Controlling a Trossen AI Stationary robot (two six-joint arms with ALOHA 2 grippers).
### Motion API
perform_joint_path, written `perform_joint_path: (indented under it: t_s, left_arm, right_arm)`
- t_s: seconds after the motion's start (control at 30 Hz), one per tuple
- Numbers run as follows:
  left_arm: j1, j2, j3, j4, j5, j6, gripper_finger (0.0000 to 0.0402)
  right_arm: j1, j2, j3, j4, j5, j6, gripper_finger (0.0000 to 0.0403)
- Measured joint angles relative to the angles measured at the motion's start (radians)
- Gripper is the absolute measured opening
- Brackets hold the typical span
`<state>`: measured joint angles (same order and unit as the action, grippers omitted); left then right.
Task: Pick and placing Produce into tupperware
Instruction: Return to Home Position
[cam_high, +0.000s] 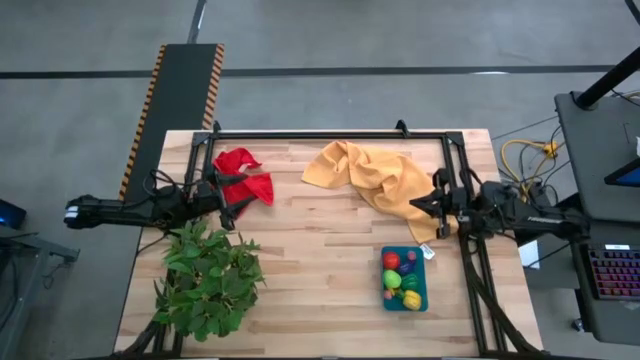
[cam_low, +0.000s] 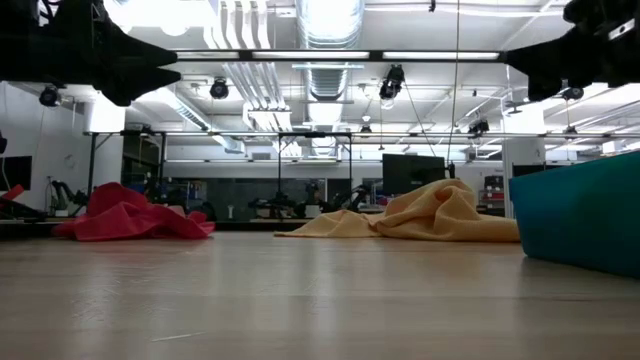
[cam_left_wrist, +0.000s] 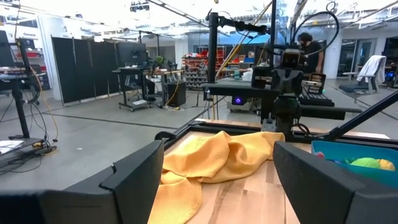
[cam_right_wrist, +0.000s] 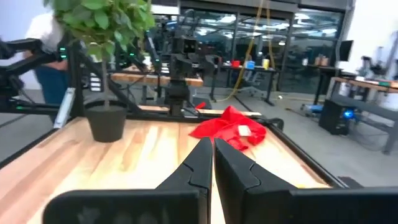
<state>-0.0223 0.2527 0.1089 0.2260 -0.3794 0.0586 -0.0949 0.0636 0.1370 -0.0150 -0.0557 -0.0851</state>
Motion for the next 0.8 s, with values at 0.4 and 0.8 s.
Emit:
perform_joint_path:
  t_s: [0.4,0.8]
  left_arm:
    - [0.000,0.000,0.000,0.000,0.001,0.000,0.0288]
    - [0.000,0.000,0.000,-0.007,0.191,-0.048,0.0276]
  right_arm:
    - [0.047,-0.061,-0.107,-0.011,0.084,-0.002,0.0008]
    - [0.047,-0.060,-0.114,-0.010,0.084,0.037,0.0009]
